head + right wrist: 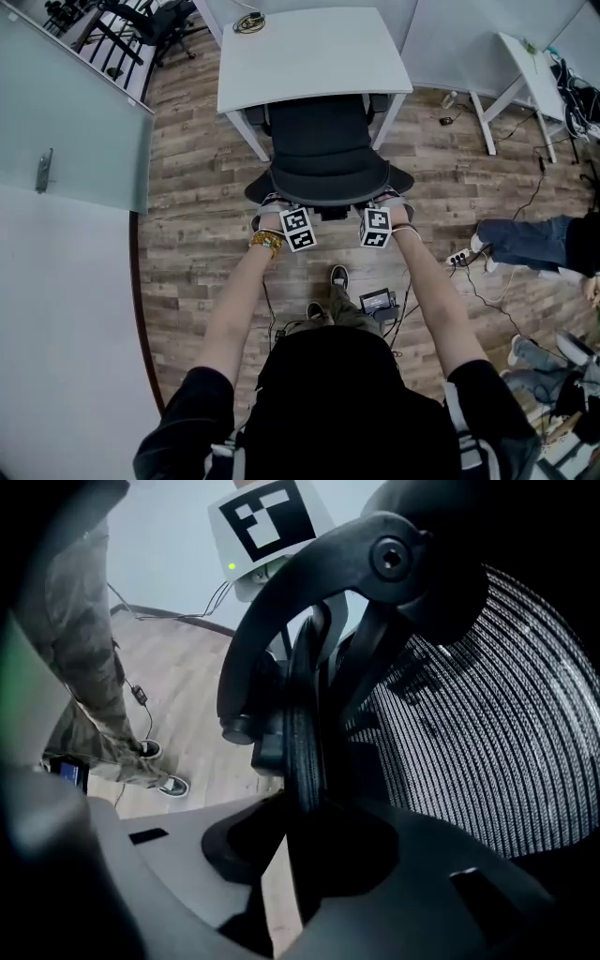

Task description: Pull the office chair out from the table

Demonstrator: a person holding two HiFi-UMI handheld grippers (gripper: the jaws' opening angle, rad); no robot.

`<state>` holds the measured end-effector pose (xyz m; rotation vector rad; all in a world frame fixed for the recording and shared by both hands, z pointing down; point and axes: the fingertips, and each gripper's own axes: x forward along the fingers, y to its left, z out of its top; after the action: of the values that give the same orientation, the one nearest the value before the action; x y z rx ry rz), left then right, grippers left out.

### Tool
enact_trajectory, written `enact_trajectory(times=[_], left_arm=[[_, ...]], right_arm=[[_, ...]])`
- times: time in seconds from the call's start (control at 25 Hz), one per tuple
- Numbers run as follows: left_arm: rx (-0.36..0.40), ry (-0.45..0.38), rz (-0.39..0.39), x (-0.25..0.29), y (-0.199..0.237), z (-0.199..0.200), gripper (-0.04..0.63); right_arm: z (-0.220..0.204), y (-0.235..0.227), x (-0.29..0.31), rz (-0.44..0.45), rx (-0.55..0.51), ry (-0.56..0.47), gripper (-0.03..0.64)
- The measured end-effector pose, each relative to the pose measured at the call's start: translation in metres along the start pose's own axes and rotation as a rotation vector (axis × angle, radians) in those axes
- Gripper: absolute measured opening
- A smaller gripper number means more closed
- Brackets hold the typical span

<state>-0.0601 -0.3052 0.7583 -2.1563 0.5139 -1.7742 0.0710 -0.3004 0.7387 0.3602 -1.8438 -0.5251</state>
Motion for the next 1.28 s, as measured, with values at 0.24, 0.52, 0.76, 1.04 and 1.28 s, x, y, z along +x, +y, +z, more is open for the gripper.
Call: enact_trajectory(times=[0.24,0.52,0.76,1.04,1.28], left_arm=[[0.003,-0.005,0.012,-0.002,-0.005,0.001,0.114],[0.006,-0.005,0.006,-0.006,-0.010,-0.005,0.114],[0.011,-0.009,0.015,-0.010,-0.016,-0.006,0.114],[0.016,-0.013,0.015,-0.015,-0.023,-0.013,0.114],[0.018,-0.013,0.020,-0.017,-0.026,-0.015,0.115]], right_arm=[[0.001,0.005,-0.002,0.000,0.004,0.001,0.087],[0.008,0.010,-0.004,-0.008,0.007,0.005,0.086],[0.011,0.017,-0.007,-0.005,0.008,0.003,0.086],[0.019,0.024,-0.010,-0.003,0.018,0.008,0.086],[0.022,0.029,-0.010,-0.010,0.012,0.014,0.087]])
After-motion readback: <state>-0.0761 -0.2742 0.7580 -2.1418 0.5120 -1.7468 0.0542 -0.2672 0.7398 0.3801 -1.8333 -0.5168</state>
